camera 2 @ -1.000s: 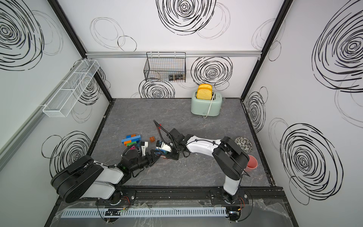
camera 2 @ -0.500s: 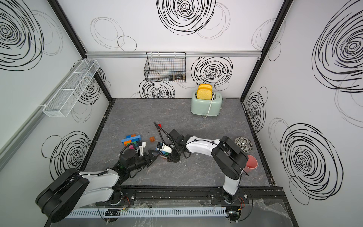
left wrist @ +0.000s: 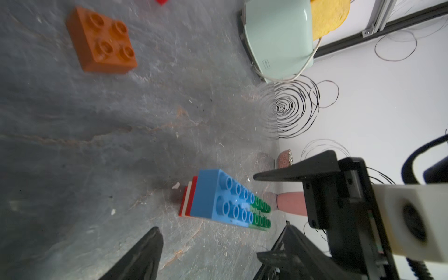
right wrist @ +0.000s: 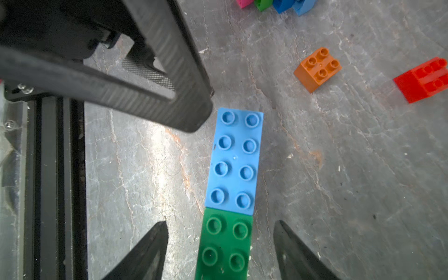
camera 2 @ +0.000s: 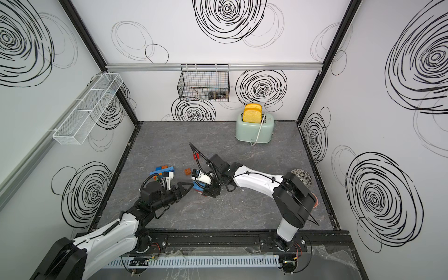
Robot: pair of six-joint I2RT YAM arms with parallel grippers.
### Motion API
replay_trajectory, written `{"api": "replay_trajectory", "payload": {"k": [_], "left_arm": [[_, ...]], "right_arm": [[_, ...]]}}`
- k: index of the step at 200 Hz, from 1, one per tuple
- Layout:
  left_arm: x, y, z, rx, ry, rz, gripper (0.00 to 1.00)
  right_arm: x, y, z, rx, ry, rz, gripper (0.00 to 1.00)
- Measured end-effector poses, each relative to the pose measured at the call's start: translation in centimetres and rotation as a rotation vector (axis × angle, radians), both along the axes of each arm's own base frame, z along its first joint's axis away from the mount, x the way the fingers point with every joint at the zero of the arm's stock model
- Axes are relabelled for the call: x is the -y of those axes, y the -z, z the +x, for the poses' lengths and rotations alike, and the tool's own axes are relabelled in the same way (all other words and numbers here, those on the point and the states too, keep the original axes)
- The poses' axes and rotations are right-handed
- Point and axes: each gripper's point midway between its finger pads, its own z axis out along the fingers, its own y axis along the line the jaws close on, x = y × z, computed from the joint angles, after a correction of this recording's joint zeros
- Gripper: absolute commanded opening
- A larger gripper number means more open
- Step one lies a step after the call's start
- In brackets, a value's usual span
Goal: Assemble a heart with lego
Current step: Assemble the lego brick with the lego brick, then pick up the lego brick from the center of the board.
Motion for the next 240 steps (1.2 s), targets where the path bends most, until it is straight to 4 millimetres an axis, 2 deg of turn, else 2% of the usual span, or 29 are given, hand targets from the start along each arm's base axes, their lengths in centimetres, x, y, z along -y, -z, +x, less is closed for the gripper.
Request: {"api": "replay_trajectory", "payload": {"k": [37,62,81,108,134,157,203,240], "left_arm": [[-2.2,0.4,0.5,-0.015,-0.049,0.058,0.84],[-3.1,1.2,0.5,-0.048,-0.055,0.089,0.84],[-3.4,1.4,0.4,-0.060,-0.049,0.107,0.84],[-3.7,1.0,0.7,-0.048,-0.047,0.117,0.84],[-3.8,1.1,0.8,-0.050,-0.045,0.118,0.84],[-3.9,1.1,0.8,-0.052,-0.046,0.118,0.84],[-4.2,1.1,0.7,-0.059,-0.056,0.118,0.84],[-4.2,0.5,0.8,-0.033,-0.058,0.112,0.84]], "right_arm": [[-0.8,-2.6,0.1,0.005,-0.005,0.051,0.71],[-1.3,-4.9,1.7,0.040,0.065,0.096,0.71],[-1.0,-5.9,4.3,0.049,0.172,0.118,0.70],[-0.4,-6.4,9.9,0.021,0.371,0.137,0.70],[-1.1,-5.2,14.2,-0.050,0.487,0.154,0.69],[-2.9,-3.1,16.7,-0.115,0.546,0.150,0.67],[-4.3,2.4,18.5,-0.217,0.659,0.124,0.67],[-6.1,4.4,19.8,-0.236,0.692,0.175,0.67]]}}
